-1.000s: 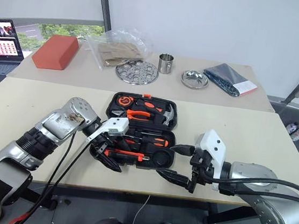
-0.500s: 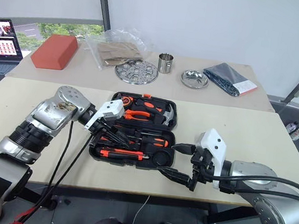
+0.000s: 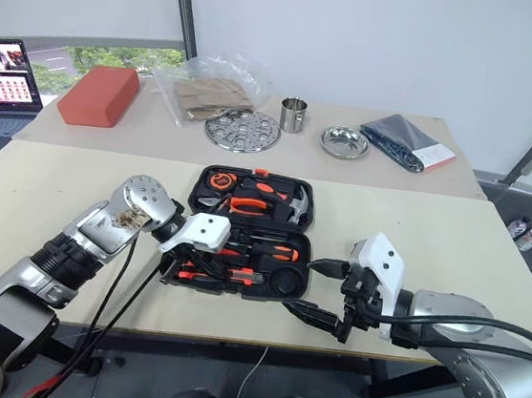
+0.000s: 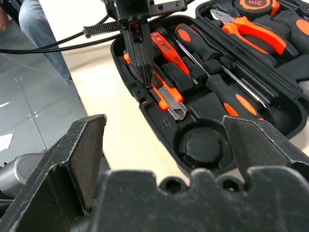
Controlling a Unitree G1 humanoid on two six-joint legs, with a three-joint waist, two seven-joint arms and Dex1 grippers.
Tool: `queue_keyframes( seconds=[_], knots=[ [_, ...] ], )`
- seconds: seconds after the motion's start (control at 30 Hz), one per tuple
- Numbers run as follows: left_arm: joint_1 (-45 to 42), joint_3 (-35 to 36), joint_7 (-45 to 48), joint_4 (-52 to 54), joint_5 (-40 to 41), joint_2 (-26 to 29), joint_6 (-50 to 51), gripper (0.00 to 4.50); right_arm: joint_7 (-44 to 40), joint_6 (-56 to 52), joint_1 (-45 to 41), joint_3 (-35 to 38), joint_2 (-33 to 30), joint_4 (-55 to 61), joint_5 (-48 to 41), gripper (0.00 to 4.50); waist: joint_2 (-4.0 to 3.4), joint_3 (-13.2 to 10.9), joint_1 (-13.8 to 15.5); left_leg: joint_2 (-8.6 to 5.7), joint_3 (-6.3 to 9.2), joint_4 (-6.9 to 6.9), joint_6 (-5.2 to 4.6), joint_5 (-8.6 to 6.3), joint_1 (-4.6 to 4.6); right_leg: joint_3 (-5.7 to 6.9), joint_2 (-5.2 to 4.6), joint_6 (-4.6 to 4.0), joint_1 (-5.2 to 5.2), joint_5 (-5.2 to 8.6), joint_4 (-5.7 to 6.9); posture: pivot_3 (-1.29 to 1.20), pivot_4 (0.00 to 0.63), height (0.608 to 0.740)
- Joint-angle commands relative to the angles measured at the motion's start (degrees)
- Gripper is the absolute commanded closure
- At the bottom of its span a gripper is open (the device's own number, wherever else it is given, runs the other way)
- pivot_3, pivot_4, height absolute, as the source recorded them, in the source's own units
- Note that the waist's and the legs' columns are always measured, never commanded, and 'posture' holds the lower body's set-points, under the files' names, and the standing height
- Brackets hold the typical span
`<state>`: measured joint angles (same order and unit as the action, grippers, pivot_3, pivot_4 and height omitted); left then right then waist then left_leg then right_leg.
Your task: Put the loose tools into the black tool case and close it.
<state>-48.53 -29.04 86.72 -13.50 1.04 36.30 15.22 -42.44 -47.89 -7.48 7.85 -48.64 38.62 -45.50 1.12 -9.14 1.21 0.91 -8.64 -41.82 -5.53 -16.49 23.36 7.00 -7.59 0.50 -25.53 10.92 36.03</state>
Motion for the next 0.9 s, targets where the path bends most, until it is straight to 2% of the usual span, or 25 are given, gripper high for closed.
queue_keyframes(
  seconds=[0.03,0.07,0.17,0.27,0.3,0.33,0.4,0.5,0.57,0.73,0.9],
  knots=[
    [1.58,2.67,-1.79,-1.45,0.36,0.43,1.91,4.46,0.42,0.73,2.16,5.49,-1.63,1.85,-0.29,0.00,0.00,0.00,0.00,0.01,0.07,0.00,-0.02,-0.01,-0.06,0.01,-0.01,0.01,0.10,0.01,-0.03,0.00,0.150,0.734],
    [1.48,5.44,-1.42,-0.53,3.31,0.47,3.38,4.46,0.30,0.23,3.57,7.72,-2.20,1.59,-0.61,0.00,-0.01,0.00,-0.02,0.01,0.12,0.00,-0.03,-0.03,-0.09,0.03,-0.02,0.01,0.17,0.01,-0.05,0.00,0.150,0.734],
    [1.77,15.04,-0.69,1.75,12.64,1.19,7.60,3.75,-2.05,-0.41,10.65,15.79,-4.36,0.44,-0.29,0.00,0.00,-0.02,-0.02,0.01,0.20,0.00,-0.02,-0.01,0.06,0.01,-0.05,0.03,0.07,-0.01,-0.05,0.00,0.150,0.734],
    [2.52,23.10,-3.71,2.36,17.94,1.47,8.62,2.65,-5.10,1.40,18.32,22.61,-6.29,-2.31,3.64,0.00,0.00,-0.02,0.26,0.00,0.30,-0.01,-0.01,0.01,0.27,0.04,-0.03,-0.24,-0.02,-0.16,-0.03,0.00,0.150,0.734],
    [2.92,25.57,-5.24,3.45,19.38,1.76,9.79,2.09,-6.48,2.11,21.25,25.73,-6.58,-3.31,4.87,0.00,-0.01,-0.02,0.29,-0.01,0.30,-0.02,-0.01,0.01,0.23,0.06,0.11,-0.17,0.04,-0.11,-0.07,0.00,0.150,0.734],
    [3.22,27.24,-6.34,4.31,20.46,2.00,10.74,1.86,-7.57,2.69,23.35,27.97,-6.74,-3.98,5.71,0.00,-0.03,-0.02,0.32,-0.04,0.30,0.00,-0.01,0.01,0.22,0.04,0.11,-0.15,0.06,-0.10,-0.11,0.00,0.150,0.734],
    [4.03,29.37,-4.20,6.61,23.76,4.30,13.98,1.20,-9.80,3.22,26.72,32.88,-6.77,-5.69,6.67,0.00,-0.03,-0.02,0.32,-0.09,0.31,0.01,-0.07,-0.02,0.19,0.06,0.09,-0.01,0.17,-0.02,-0.14,0.00,0.150,0.734],
    [4.74,29.86,-2.21,8.69,26.49,6.39,16.95,0.07,-10.88,4.23,27.18,34.34,-6.89,-7.54,7.44,0.00,-0.03,-0.03,0.19,-0.12,0.31,0.03,-0.09,-0.05,0.05,0.05,0.15,0.16,0.36,0.08,-0.24,0.00,0.150,0.734],
    [4.90,29.19,-1.36,9.42,27.01,7.51,17.89,0.03,-9.78,4.84,23.24,30.58,-6.89,-9.20,7.55,0.00,-0.03,-0.04,-0.09,-0.11,0.31,0.03,-0.08,-0.06,-0.03,0.00,0.15,0.47,0.42,0.27,-0.28,0.00,0.150,0.734],
    [5.83,27.54,-0.24,9.78,24.82,9.11,13.74,0.03,-7.45,7.23,11.70,18.95,-6.54,-15.16,11.50,0.00,-0.04,-0.07,-0.64,-0.11,0.37,0.07,0.44,-0.27,-0.15,-0.14,0.08,0.26,0.42,0.13,-0.25,0.00,0.150,0.734],
    [7.17,24.86,-0.45,12.67,24.39,9.05,13.45,0.03,-3.69,13.47,-5.89,1.76,-2.18,-28.03,22.58,0.00,-0.14,-0.13,-0.81,-0.10,0.35,0.08,0.22,-0.09,-0.06,-0.15,0.10,0.19,0.27,0.11,-0.19,0.00,0.150,0.734]
  ],
)
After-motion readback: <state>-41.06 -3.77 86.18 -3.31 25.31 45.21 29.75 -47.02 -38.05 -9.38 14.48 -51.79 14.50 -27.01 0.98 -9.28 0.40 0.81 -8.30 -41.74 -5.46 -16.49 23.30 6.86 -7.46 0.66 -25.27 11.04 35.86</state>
